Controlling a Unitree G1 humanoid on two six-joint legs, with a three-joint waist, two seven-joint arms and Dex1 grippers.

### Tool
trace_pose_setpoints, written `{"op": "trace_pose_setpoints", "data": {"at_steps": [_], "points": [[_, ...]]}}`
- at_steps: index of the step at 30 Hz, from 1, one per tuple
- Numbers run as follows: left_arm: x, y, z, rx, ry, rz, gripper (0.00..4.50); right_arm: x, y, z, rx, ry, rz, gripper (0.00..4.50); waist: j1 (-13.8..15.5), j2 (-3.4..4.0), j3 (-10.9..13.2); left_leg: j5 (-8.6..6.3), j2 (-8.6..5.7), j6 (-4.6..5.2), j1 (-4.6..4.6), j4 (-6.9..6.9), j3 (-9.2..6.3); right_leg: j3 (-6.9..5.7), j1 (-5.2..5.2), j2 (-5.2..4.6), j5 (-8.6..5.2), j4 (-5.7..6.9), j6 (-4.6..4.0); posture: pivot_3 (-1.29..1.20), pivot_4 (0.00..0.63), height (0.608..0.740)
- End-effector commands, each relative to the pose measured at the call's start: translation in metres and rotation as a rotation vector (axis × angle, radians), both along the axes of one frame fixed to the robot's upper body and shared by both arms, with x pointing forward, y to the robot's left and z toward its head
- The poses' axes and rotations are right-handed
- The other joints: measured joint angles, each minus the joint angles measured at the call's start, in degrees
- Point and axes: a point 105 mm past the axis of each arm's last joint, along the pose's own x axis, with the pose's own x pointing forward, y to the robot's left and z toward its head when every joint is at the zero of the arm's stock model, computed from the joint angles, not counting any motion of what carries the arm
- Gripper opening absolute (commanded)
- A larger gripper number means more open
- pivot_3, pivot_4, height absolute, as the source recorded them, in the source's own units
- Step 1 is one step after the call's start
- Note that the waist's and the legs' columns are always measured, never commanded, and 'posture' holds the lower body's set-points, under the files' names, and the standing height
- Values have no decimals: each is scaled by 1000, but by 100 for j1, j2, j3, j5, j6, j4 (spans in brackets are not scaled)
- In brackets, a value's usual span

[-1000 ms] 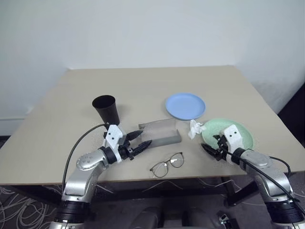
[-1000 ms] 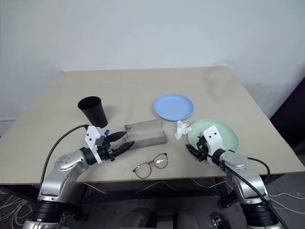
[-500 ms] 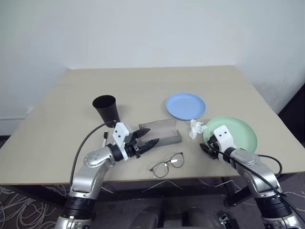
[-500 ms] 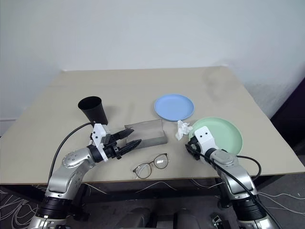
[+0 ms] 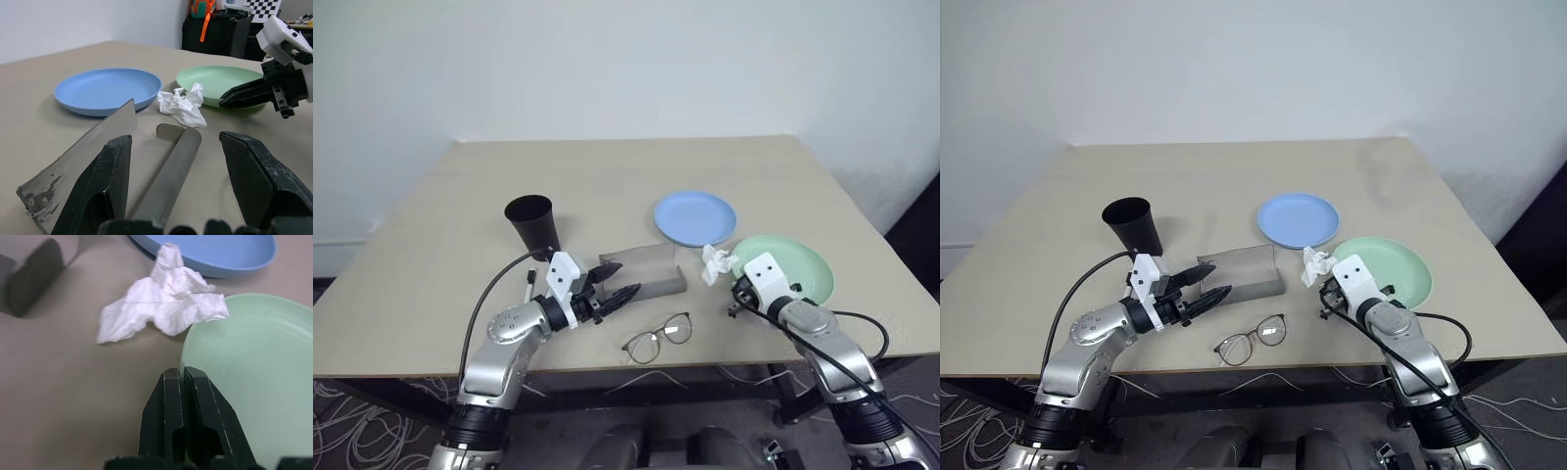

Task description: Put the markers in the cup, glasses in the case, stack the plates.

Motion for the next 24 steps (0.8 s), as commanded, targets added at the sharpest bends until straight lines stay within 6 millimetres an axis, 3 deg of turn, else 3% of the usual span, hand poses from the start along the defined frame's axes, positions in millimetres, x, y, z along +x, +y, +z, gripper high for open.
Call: {"op": "trace_pose_setpoints", "data": {"at_steps": [1,9,12,17,24], "points": [[3,-6,13,-4,-62,-21,3012,13,-20,21,-78,-88,-83,16,3,0,0,0,0,0,-2,-1,0,0,-3,1,0,-1,0,0,0,736],[6,-8,13,-2,-72,-18,3012,38,-21,51,-180,-260,31,16,-10,3,1,0,0,0,0,-6,1,0,-6,4,1,-3,3,0,0,736],[8,-7,13,1,-77,-15,3012,51,-6,65,-172,-321,166,16,-20,3,1,0,1,0,3,-6,1,-1,-3,5,1,-3,2,0,0,736],[14,-3,13,7,-82,-4,3012,70,35,84,-82,-340,455,16,-44,1,1,1,2,0,6,-3,0,-4,0,8,6,-3,9,0,0,736],[14,1,14,7,-91,18,3012,94,75,89,22,-273,643,16,-57,1,1,1,1,0,8,-3,-1,-2,0,14,12,-4,14,0,0,736]]}}
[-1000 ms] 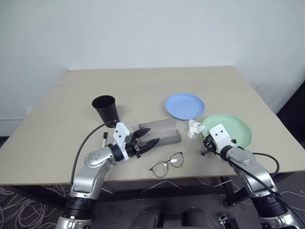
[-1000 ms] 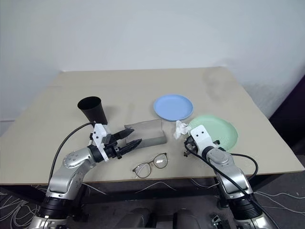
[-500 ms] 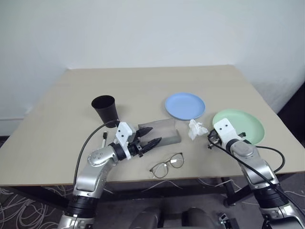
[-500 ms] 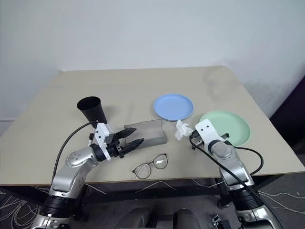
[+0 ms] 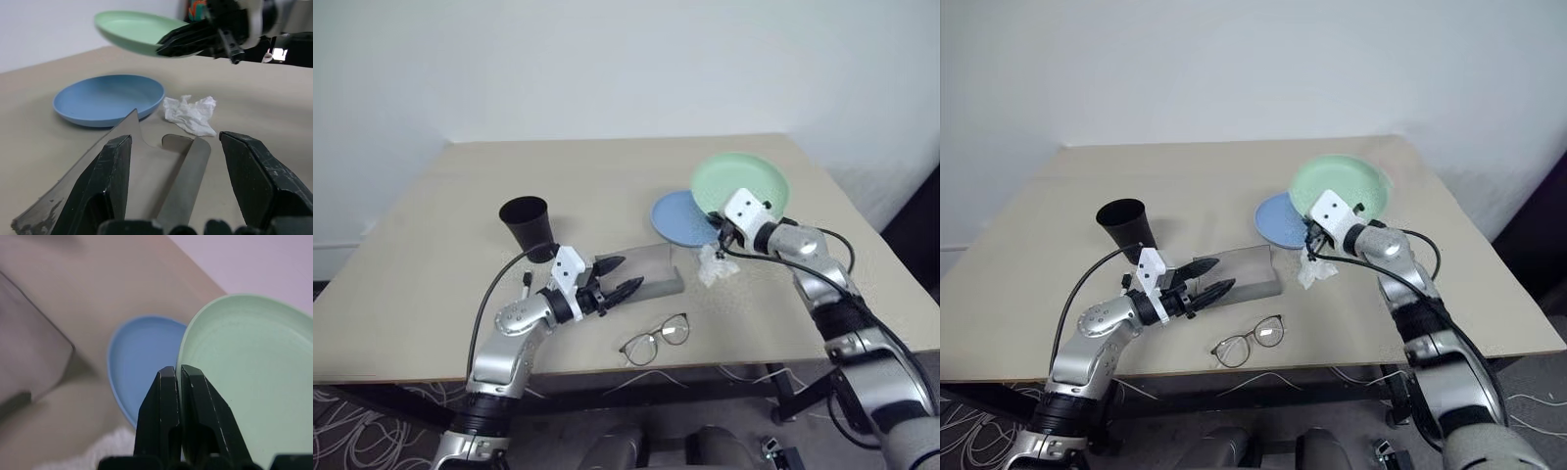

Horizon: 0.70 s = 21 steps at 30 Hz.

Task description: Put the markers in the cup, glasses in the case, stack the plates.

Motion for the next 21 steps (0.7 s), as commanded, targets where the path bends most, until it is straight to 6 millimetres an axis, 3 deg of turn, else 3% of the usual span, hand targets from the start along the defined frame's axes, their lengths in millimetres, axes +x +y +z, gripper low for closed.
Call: {"op": "trace_pose_setpoints", "data": {"at_steps": [1,7,16,19,21], "points": [[1,4,13,-2,-59,20,3012,5,22,13,24,4,122,16,-7,0,0,0,0,0,0,0,1,2,-1,2,5,1,-8,0,0,736],[-2,10,13,-1,-66,54,3012,12,38,1,-9,49,147,16,-5,5,0,1,-1,-2,3,-7,0,4,-5,9,18,4,-29,0,0,736],[-6,12,15,1,-69,78,3012,19,50,0,0,54,104,16,-33,14,-4,13,-3,-22,8,-29,3,10,-28,24,27,20,-46,0,0,736],[-5,13,15,1,-70,80,3012,22,51,5,29,34,83,667,-30,16,-5,19,1,-32,11,-38,3,12,-33,31,31,23,-52,0,0,736],[-5,12,16,1,-71,80,3012,24,50,9,41,7,64,1338,-32,16,-5,26,2,-42,11,-48,2,13,-36,31,35,23,-59,0,0,736]]}}
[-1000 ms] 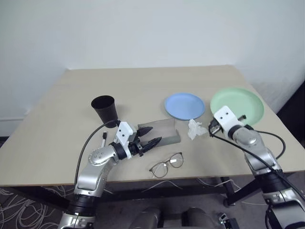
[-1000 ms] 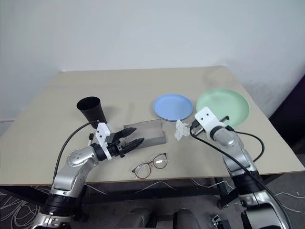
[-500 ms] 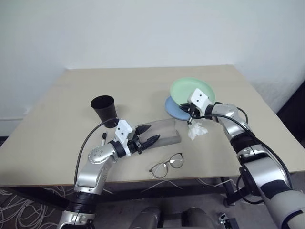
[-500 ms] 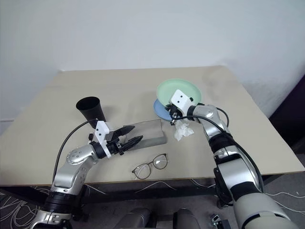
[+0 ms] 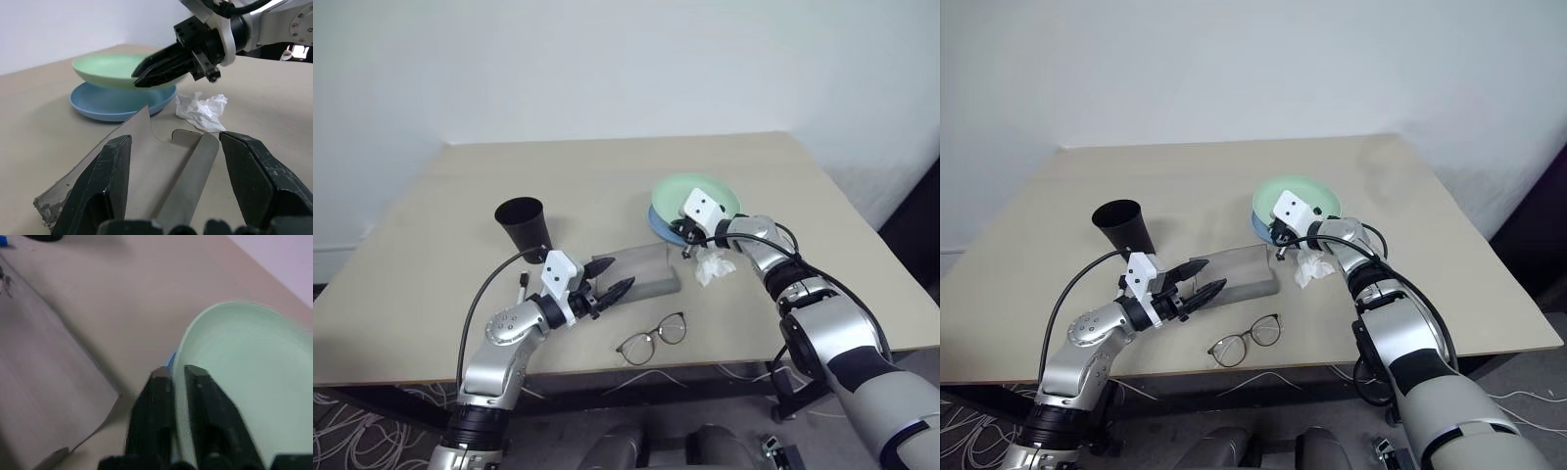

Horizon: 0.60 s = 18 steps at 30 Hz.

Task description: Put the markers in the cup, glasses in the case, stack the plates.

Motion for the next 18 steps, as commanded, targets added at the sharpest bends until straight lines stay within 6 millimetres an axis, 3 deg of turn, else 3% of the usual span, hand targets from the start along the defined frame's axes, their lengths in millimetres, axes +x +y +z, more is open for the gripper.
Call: {"op": "trace_pose_setpoints", "data": {"at_steps": [1,2,11,18], "points": [[1,0,17,-1,-65,1,3012,9,4,30,46,-106,-18,1642,-2,0,0,3,0,-4,0,-5,0,2,-3,0,3,0,-4,0,0,736],[1,0,17,-2,-65,-1,3012,9,3,31,46,-110,-18,1945,-1,0,0,5,0,-7,0,-9,0,2,-5,0,5,0,-7,0,0,736],[5,-4,18,-5,-70,-15,3012,5,-18,40,43,-141,27,1945,-1,0,0,26,26,-32,-1,-20,0,6,-19,29,22,1,-35,0,0,736],[7,-4,18,-4,-71,-21,3012,-13,-53,21,10,-51,45,1945,2,-2,-2,27,48,-35,0,-15,1,7,-11,36,16,-2,-26,0,0,736]]}}
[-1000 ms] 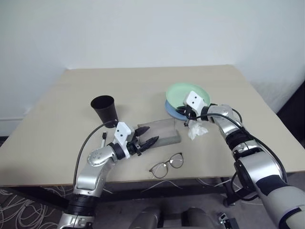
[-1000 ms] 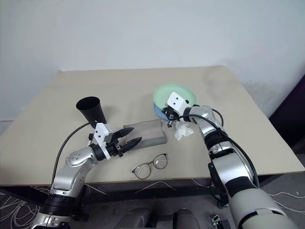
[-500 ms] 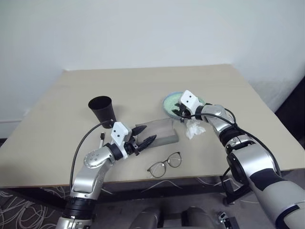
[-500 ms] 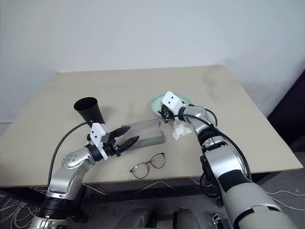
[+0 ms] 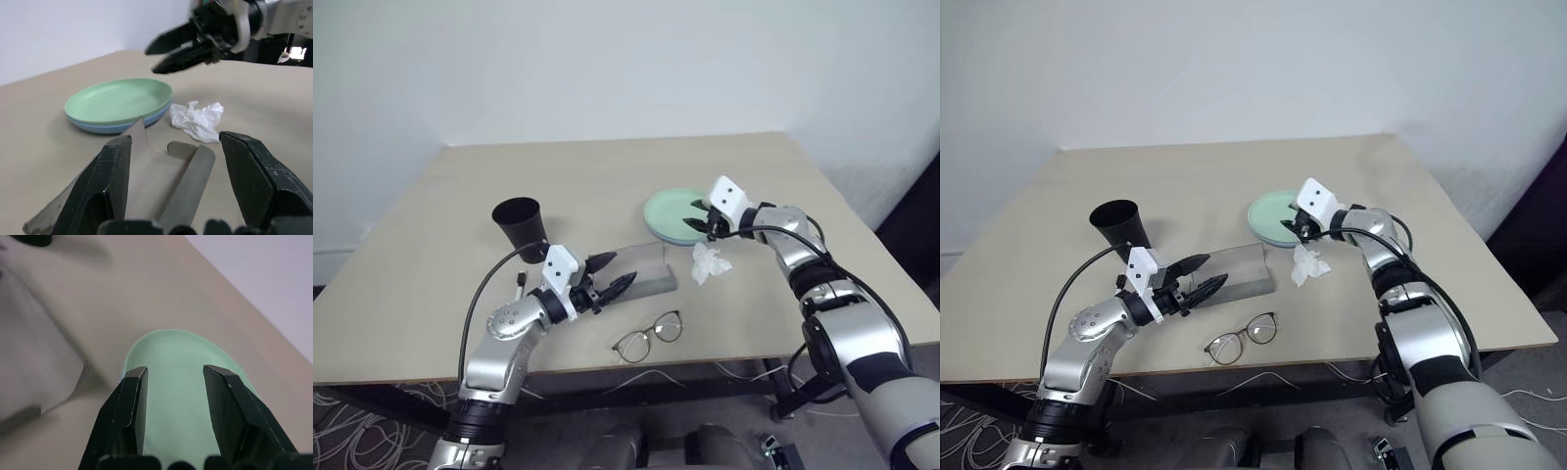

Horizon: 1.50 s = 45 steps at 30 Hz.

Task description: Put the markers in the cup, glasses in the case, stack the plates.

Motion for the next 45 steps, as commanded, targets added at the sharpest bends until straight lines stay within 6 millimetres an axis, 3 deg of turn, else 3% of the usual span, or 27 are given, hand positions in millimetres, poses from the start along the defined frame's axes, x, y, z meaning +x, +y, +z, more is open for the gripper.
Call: {"op": "trace_pose_setpoints", "data": {"at_steps": [1,4,9,25,29,38,45], "points": [[3,-2,10,-2,-46,-11,3012,-9,-12,5,26,18,8,1945,3,0,0,0,3,0,-2,1,1,1,6,0,0,0,-1,0,0,736],[3,-4,10,-5,-44,-21,3012,-18,-20,-6,23,82,-10,2545,-3,1,0,1,10,-2,-4,1,2,4,8,4,4,0,-6,0,0,736],[5,-7,10,-7,-43,-35,3012,-19,-28,-19,52,147,-125,4260,-1,1,0,5,26,-9,-3,4,10,6,7,14,14,0,-25,0,0,736],[5,-6,11,-8,-47,-38,3012,-18,-13,-55,124,397,-262,4260,2,1,0,9,34,-14,-2,28,8,-5,24,19,15,-2,-37,0,0,736],[5,-5,11,-7,-47,-33,3012,-19,-12,-54,130,400,-247,3373,-1,1,0,8,34,-14,-1,29,8,-5,25,19,15,-1,-37,0,0,736],[4,-4,10,-2,-47,-29,3012,-21,-10,-34,122,339,-177,86,0,1,0,8,35,-14,-2,29,7,-5,24,20,19,-2,-30,0,0,736],[5,-3,10,2,-46,-32,3012,-5,-8,13,178,212,-150,11,-7,2,1,8,35,-14,-3,30,6,-7,24,18,19,-2,-30,0,0,736]]}}
